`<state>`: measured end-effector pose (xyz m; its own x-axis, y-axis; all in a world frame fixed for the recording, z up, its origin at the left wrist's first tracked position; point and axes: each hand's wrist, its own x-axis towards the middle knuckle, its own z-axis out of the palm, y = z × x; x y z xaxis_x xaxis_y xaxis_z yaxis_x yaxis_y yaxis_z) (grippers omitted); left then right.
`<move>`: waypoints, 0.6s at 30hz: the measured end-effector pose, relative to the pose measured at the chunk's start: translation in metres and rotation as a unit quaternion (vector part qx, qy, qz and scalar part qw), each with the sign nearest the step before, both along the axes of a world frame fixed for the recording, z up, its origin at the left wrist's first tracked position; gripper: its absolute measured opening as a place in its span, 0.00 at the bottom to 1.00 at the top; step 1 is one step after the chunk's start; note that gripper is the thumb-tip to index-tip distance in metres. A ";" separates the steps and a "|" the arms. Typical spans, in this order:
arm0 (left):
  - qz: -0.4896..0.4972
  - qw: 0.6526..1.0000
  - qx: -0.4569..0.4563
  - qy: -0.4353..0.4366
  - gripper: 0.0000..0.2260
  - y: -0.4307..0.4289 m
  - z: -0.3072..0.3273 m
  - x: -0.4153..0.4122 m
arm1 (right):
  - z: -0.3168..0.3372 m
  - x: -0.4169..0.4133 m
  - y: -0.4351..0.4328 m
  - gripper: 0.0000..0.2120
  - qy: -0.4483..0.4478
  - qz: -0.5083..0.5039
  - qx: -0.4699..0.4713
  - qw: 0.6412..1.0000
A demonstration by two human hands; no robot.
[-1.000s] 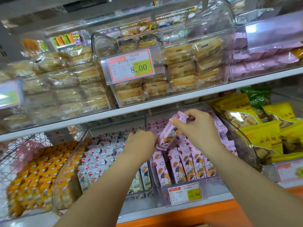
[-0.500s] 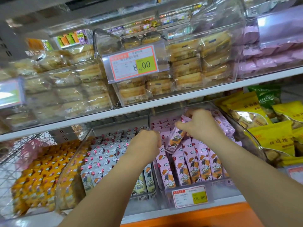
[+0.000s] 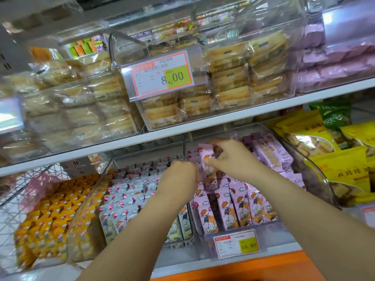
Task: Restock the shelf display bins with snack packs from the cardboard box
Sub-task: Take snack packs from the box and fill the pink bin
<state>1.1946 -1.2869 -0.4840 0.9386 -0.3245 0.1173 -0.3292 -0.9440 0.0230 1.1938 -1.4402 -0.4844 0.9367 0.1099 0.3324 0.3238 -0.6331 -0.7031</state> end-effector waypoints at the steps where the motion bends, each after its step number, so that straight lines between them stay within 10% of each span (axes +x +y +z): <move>1: 0.000 1.000 -0.002 0.000 0.12 0.000 -0.001 0.001 | 0.000 0.002 -0.002 0.17 -0.001 -0.007 0.029 1.000; 8: 0.006 1.000 -0.027 0.001 0.13 0.001 -0.003 0.001 | -0.009 0.004 -0.017 0.22 0.092 0.013 0.131 0.987; 18: 0.020 0.999 -0.032 0.014 0.13 -0.001 -0.001 -0.001 | -0.008 -0.001 -0.009 0.12 0.051 -0.011 -0.050 0.997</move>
